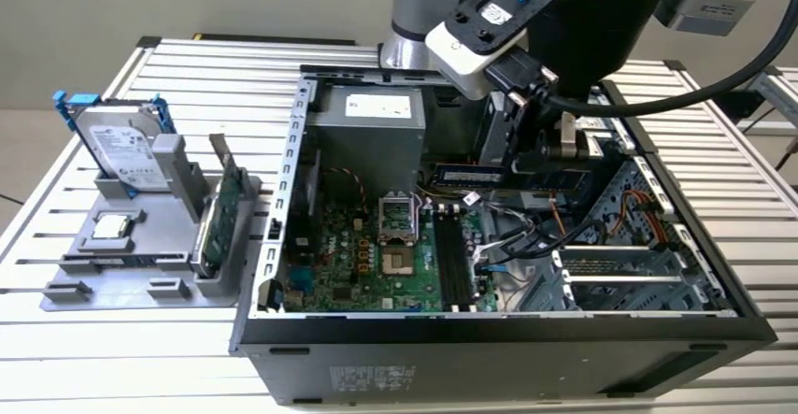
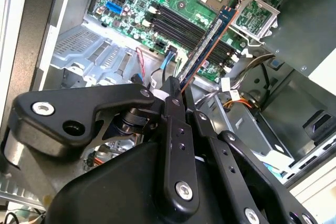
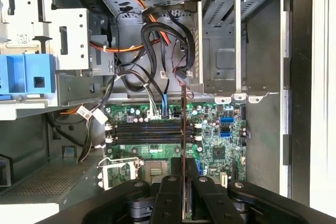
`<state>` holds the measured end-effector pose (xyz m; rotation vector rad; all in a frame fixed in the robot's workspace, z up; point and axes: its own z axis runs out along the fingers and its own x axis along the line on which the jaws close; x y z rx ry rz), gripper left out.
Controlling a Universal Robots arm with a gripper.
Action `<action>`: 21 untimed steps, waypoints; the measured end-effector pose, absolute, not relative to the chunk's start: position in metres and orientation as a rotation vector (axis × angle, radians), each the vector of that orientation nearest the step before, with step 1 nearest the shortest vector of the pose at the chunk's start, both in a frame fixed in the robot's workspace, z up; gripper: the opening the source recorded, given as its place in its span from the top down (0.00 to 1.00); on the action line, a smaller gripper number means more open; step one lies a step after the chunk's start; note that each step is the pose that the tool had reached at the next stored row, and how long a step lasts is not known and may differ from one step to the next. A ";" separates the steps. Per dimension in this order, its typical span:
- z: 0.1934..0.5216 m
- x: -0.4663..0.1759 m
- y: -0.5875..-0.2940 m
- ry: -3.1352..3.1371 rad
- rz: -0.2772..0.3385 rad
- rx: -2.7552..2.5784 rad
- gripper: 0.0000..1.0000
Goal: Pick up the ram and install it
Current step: 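Insert the ram into the slot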
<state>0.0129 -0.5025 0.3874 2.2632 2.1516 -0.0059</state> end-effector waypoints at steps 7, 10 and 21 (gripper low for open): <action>0.387 0.013 -0.503 2.130 -0.006 2.284 1.00; 0.387 0.013 -0.503 2.110 -0.006 2.302 1.00; 0.387 0.013 -0.502 2.039 -0.008 2.365 1.00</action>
